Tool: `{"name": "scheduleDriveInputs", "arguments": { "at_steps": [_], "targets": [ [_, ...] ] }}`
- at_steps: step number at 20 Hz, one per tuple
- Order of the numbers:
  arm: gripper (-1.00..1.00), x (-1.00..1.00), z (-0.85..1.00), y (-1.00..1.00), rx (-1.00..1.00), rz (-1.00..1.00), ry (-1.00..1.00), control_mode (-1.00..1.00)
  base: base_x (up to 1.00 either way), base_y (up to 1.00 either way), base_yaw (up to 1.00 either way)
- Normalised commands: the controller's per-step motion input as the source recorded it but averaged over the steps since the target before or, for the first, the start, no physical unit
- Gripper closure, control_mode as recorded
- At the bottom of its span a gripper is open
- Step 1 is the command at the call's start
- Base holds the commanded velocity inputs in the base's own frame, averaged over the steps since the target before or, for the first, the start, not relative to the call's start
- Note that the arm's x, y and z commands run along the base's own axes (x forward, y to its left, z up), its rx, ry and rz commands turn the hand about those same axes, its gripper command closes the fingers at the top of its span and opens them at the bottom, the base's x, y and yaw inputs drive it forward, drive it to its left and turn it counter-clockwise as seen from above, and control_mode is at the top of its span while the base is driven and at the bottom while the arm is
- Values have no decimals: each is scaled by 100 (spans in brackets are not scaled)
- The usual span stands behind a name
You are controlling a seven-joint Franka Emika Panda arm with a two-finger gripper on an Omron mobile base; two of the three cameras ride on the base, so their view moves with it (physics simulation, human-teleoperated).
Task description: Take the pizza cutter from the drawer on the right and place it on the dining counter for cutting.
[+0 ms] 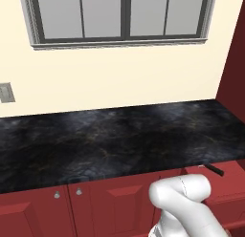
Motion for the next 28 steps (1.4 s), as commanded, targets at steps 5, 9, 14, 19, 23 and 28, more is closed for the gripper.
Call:
{"name": "scheduleDriveInputs", "arguments": {
  "at_steps": [5,9,14,19,23,28],
  "targets": [
    [100,-78,0,-44,0,-1,0,-100,0,0,0],
    [100,-79,0,-46,0,0,0,-100,0,0,0],
    [100,-71,0,-44,0,0,0,-100,0,0,0],
    [100,-68,0,-45,0,0,0,-100,0,0,0],
    [100,-54,0,-40,0,0,0,-100,0,0,0],
    [100,-34,0,-23,0,0,0,-100,0,0,0]
  ]
}}
